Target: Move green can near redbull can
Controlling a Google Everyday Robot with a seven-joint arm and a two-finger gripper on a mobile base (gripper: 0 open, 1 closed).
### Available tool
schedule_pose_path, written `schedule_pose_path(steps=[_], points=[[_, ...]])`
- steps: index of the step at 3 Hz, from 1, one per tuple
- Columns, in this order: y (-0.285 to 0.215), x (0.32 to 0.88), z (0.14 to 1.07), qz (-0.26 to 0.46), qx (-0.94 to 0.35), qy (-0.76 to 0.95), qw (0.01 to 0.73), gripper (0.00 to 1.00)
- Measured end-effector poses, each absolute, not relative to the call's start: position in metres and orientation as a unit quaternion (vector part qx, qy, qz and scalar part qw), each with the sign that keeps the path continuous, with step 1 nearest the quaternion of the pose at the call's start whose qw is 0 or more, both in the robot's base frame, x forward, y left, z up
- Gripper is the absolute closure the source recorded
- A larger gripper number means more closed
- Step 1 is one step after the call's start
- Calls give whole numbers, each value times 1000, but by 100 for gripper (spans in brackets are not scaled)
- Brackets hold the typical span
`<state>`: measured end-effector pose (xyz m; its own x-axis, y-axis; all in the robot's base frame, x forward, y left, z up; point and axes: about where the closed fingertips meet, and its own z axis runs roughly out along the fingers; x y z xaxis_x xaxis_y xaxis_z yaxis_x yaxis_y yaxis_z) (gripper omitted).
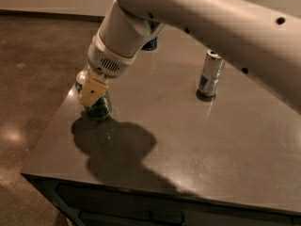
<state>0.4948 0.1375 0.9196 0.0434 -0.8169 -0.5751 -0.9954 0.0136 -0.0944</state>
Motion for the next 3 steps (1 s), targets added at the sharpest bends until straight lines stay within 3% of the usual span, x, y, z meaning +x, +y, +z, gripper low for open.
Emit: schedule_pose_path(steps=[1, 3], points=[[96, 514, 944, 162, -649, 694, 267, 100], [-19, 540, 966, 125, -574, 755, 292, 100]])
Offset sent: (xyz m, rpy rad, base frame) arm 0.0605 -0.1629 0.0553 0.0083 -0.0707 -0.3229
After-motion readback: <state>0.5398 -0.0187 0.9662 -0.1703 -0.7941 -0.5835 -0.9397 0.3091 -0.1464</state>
